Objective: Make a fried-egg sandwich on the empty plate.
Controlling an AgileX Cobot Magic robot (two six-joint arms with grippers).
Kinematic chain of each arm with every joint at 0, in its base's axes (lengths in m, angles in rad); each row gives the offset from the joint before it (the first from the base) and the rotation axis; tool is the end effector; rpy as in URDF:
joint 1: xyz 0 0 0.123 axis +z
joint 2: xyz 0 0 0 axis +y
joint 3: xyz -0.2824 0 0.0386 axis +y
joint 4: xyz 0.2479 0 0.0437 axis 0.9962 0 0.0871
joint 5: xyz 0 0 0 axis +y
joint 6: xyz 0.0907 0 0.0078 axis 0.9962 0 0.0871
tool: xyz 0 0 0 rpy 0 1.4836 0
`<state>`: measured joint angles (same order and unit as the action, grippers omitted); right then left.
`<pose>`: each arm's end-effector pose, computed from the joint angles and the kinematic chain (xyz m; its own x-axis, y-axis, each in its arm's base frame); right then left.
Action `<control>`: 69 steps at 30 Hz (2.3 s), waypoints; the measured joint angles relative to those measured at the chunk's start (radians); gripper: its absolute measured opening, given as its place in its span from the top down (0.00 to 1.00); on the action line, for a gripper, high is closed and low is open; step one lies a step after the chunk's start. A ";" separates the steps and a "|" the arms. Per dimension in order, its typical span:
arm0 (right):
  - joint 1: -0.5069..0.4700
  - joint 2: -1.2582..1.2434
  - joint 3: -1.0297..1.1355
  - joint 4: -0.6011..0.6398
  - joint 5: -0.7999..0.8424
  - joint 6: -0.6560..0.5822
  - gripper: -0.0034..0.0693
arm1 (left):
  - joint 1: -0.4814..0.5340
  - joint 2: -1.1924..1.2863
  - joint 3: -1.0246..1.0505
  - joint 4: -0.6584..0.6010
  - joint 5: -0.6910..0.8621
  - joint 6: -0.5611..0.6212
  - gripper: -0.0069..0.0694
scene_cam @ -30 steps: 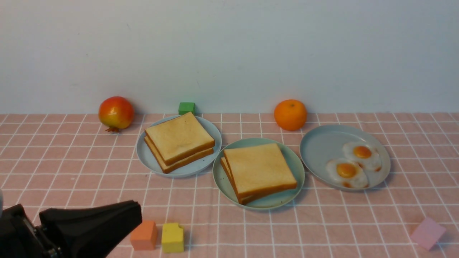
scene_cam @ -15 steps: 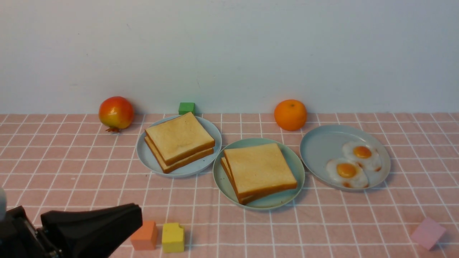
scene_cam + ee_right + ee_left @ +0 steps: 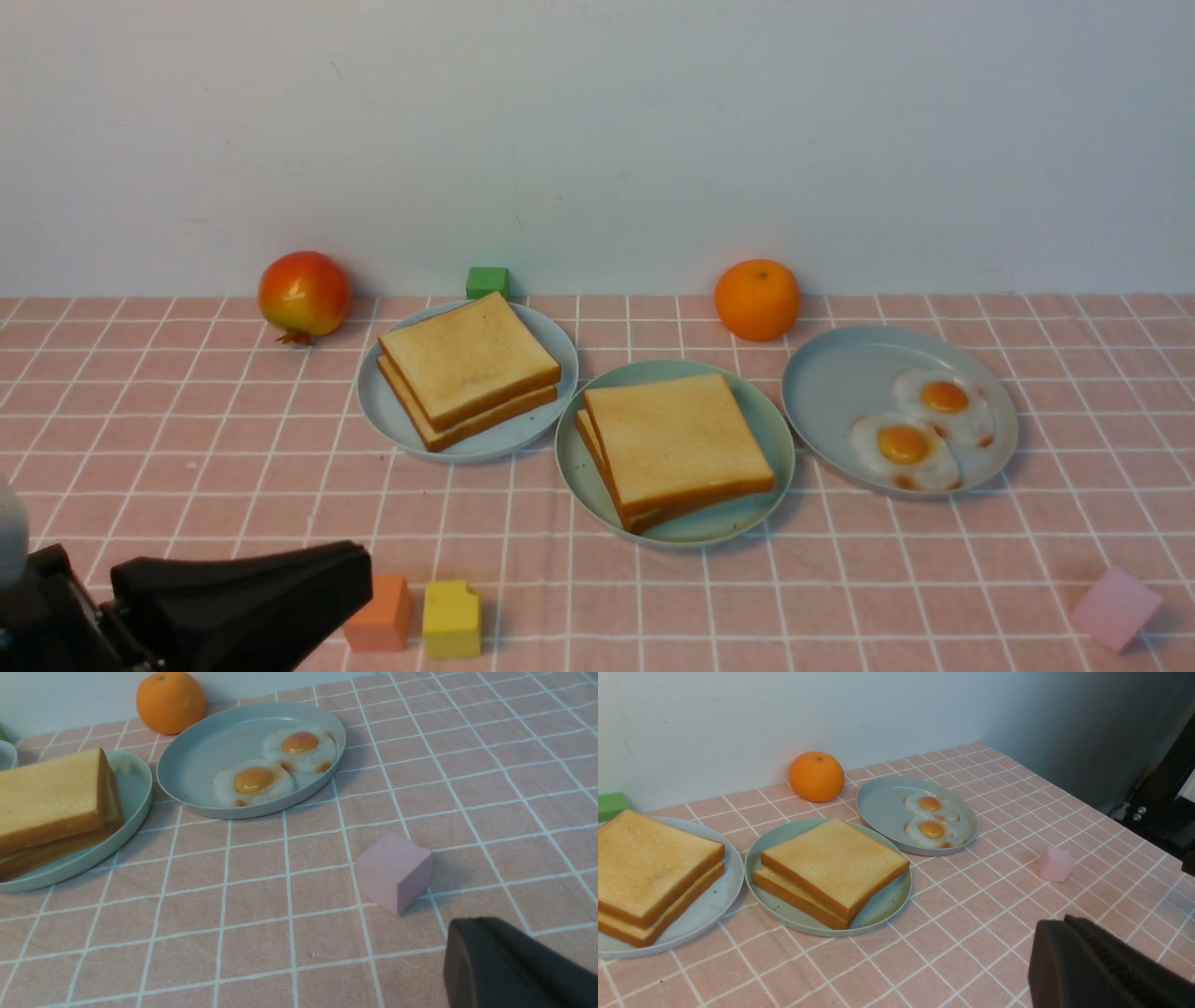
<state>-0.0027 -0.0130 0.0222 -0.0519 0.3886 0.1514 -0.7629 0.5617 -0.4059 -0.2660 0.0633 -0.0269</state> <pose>0.0520 -0.0019 0.1714 -0.3013 0.1040 -0.9478 0.0528 0.9943 0.0923 0.0882 -0.0864 0.2989 -0.2921 -0.1195 -0.9489 0.6461 0.7069 -0.2879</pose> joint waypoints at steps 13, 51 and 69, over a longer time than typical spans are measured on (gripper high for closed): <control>-0.001 0.000 0.000 0.052 0.005 -0.114 0.95 | 0.000 0.000 0.000 0.000 0.007 0.000 0.89; -0.001 0.000 0.000 0.052 0.005 -0.125 0.90 | 0.584 -0.465 0.273 0.045 0.092 -0.064 0.89; -0.001 0.000 0.000 0.052 0.005 -0.125 0.87 | 0.733 -0.571 0.426 0.041 0.294 -0.202 0.89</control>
<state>-0.0038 -0.0130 0.0222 0.0000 0.3932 0.0267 -0.0298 -0.0094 0.0204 -0.2255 0.3577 -0.2289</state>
